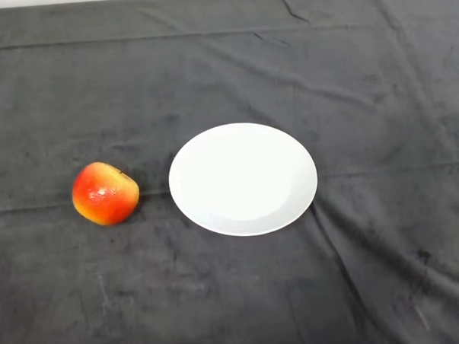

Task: Move the apple to the plate

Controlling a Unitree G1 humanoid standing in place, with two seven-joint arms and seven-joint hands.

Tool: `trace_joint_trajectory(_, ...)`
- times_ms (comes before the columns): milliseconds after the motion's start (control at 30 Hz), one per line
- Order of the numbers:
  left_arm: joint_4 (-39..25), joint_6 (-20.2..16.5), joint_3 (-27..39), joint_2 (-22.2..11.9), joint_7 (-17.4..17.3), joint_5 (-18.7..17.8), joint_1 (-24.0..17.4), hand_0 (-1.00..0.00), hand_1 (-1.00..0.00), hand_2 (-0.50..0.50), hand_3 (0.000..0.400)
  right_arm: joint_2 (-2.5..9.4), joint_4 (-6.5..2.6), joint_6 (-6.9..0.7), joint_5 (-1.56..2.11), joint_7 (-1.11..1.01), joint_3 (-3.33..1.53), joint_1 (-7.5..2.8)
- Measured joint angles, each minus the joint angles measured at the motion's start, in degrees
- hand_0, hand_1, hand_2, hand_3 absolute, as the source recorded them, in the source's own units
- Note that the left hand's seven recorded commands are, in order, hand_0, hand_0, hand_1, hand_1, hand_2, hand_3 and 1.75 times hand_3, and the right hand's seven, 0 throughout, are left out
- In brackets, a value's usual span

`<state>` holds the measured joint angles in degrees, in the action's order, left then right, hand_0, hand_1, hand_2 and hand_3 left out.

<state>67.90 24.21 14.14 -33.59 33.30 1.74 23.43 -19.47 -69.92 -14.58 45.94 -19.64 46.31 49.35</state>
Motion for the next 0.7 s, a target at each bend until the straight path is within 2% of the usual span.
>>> trace_joint_trajectory(700,-0.09,-1.36,0.37,-0.08,-2.85,-0.42,0.07,0.0,0.0,0.0,0.0,0.0,0.0,0.0,0.0,0.0,0.0,0.0)
